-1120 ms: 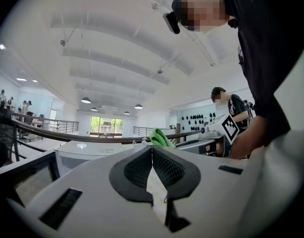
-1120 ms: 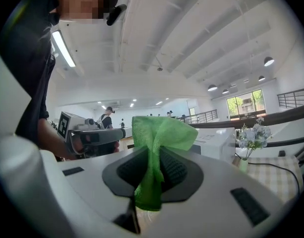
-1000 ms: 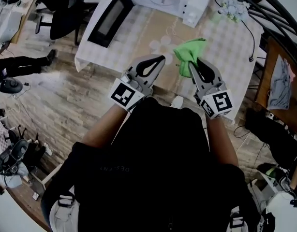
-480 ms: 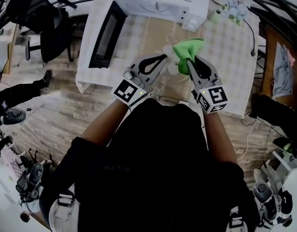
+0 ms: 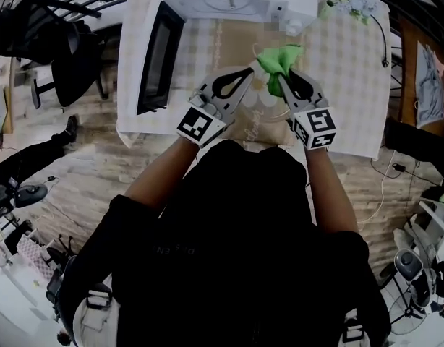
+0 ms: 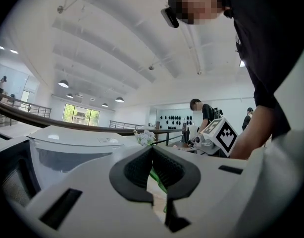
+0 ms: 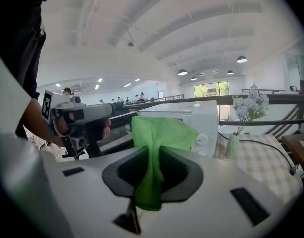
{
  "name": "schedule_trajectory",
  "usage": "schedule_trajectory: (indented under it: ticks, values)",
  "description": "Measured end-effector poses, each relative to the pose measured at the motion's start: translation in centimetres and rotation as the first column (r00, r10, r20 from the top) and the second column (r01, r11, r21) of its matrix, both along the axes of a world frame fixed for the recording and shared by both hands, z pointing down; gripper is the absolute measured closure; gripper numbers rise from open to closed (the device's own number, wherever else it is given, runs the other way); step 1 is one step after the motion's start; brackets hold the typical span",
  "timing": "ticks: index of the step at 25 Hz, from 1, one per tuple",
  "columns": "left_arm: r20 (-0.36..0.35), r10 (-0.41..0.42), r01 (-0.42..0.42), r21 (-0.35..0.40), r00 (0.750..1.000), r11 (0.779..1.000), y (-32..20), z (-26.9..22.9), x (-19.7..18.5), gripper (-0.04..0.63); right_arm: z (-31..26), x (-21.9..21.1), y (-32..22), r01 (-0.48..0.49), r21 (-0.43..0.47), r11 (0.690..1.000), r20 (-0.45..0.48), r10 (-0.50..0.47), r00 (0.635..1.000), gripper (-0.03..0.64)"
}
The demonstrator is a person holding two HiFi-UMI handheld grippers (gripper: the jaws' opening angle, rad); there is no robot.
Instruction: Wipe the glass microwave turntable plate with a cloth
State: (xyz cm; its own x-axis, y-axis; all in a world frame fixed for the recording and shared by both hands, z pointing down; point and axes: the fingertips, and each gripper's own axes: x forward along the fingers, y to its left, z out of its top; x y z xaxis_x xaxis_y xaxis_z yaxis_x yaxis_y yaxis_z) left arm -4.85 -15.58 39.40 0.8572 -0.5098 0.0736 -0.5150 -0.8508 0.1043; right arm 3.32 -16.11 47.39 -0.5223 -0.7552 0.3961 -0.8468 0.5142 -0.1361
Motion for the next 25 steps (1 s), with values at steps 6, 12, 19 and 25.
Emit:
schedule_trajectory:
  ticks: [6, 12, 19, 25]
  values:
    - [0.024, 0.024, -0.024, 0.016, 0.999, 1.000, -1.5, 1.9, 0.5, 0.575, 4.2, -1.2, -1.1, -0.008, -0.061, 0.998, -0.036, 0.005, 0.999, 0.534]
    - [0.062, 0.023, -0.025, 0.034, 0.998, 0.999, -2.9, 4.1, 0.6, 0.575, 9.0, -2.9, -2.3, 0.019, -0.133, 0.991, -0.081, -0.030, 0.996, 0.534]
    - [0.072, 0.031, -0.032, 0.007, 0.997, 0.999, -3.6, 5.6, 0.4, 0.575, 14.6, -3.6, -4.0, 0.014, -0.230, 0.973, -0.135, -0.046, 0.990, 0.532]
    - [0.071, 0.016, -0.015, -0.006, 0.997, 1.000, -4.5, 6.5, 0.1, 0.575, 17.4, -4.2, -5.1, 0.014, -0.284, 0.959, -0.172, -0.065, 0.983, 0.532]
